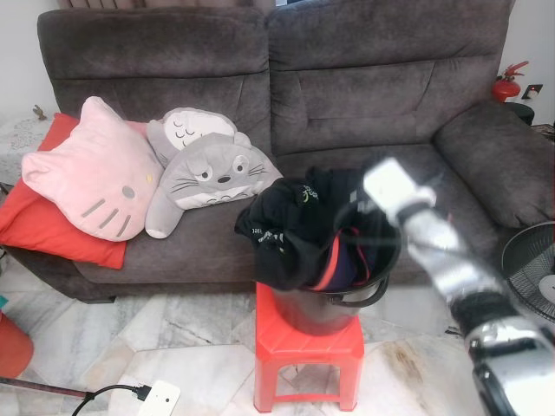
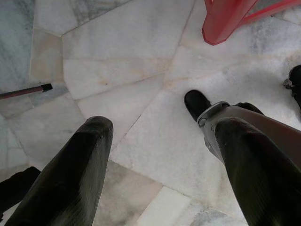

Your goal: Hang hanger

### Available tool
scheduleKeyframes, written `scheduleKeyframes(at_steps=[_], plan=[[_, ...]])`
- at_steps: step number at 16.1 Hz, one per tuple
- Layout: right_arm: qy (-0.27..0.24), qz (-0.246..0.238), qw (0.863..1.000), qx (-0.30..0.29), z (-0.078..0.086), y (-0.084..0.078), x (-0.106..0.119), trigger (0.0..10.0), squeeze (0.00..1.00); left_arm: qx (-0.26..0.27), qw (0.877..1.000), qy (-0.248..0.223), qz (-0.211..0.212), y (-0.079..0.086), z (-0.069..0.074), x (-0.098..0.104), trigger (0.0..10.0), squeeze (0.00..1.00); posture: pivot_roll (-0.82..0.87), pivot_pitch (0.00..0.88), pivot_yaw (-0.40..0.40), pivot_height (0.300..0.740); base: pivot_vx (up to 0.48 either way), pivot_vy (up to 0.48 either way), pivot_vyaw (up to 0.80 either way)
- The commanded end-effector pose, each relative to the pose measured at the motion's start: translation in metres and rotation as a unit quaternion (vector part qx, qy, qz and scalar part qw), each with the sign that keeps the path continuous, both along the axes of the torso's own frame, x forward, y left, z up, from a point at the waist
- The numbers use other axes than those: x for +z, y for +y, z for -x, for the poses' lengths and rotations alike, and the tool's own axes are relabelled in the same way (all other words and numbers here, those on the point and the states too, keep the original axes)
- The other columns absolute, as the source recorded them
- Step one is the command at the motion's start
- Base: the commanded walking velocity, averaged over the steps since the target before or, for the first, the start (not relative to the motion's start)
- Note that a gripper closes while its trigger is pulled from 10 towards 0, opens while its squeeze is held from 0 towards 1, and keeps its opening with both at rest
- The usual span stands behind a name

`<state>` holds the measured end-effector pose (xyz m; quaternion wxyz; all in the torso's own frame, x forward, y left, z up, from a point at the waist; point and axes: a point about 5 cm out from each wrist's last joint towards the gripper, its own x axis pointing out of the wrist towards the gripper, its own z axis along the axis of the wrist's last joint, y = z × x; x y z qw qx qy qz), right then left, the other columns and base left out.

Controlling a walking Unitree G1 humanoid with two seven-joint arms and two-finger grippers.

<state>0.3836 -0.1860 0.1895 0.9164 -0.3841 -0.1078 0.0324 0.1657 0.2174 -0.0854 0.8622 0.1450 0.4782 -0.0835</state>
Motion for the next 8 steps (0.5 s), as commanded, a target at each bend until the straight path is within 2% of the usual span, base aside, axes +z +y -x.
scheduleKeyframes(at_steps=[1,4,8], plan=[[-0.062,-0.013,0.998,-0.005,-0.004,-0.001,0.035,10.0,0.00,0.004,1.000,0.006,-0.004,0.005,0.003,-0.001,10.0,0.00,-0.27,0.000,0.088,0.740,0.000,0.000,0.00],[-0.113,-0.005,0.994,-0.012,-0.006,-0.002,0.072,10.0,0.00,0.005,1.000,0.006,-0.003,0.004,0.003,-0.001,10.0,0.00,-0.28,0.000,0.088,0.740,0.000,0.000,0.00],[-0.152,0.000,0.988,-0.021,-0.006,-0.007,0.103,10.0,0.00,0.005,1.000,0.006,-0.001,0.003,0.002,-0.001,10.0,0.00,-0.29,0.000,0.090,0.740,0.000,0.000,0.00]])
